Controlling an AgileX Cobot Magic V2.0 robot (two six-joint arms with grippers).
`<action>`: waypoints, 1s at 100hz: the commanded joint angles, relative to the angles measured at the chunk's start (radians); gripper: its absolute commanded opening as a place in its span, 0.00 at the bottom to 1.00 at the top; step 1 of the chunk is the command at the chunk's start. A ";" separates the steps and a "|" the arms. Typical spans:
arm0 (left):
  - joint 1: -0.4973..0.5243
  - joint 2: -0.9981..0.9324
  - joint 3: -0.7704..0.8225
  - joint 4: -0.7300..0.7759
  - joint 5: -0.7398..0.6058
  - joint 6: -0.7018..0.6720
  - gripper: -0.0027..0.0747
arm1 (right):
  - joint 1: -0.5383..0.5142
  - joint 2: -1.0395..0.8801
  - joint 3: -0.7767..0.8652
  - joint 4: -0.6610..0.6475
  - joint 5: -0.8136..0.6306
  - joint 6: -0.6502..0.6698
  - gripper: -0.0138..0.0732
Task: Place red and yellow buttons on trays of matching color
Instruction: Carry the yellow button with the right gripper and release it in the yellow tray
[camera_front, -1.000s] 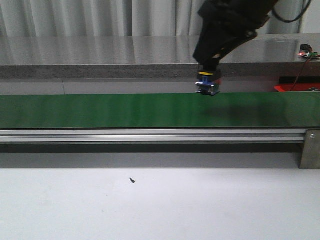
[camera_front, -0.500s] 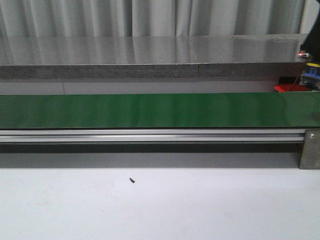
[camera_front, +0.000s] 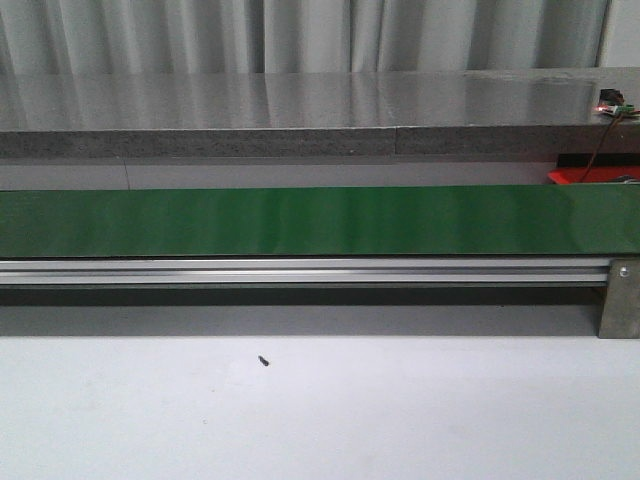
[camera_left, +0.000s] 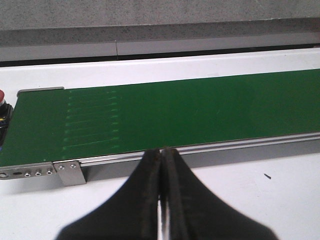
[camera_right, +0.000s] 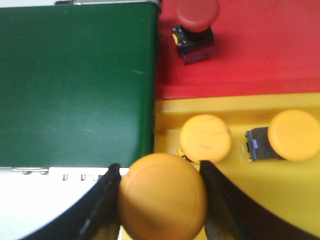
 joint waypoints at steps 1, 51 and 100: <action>-0.007 0.004 -0.025 -0.026 -0.071 -0.003 0.01 | -0.011 -0.035 0.011 0.030 -0.085 0.002 0.37; -0.007 0.004 -0.025 -0.026 -0.071 -0.003 0.01 | -0.011 -0.015 0.192 0.113 -0.291 0.003 0.37; -0.007 0.004 -0.025 -0.026 -0.071 -0.003 0.01 | -0.010 0.021 0.193 0.124 -0.290 0.003 0.38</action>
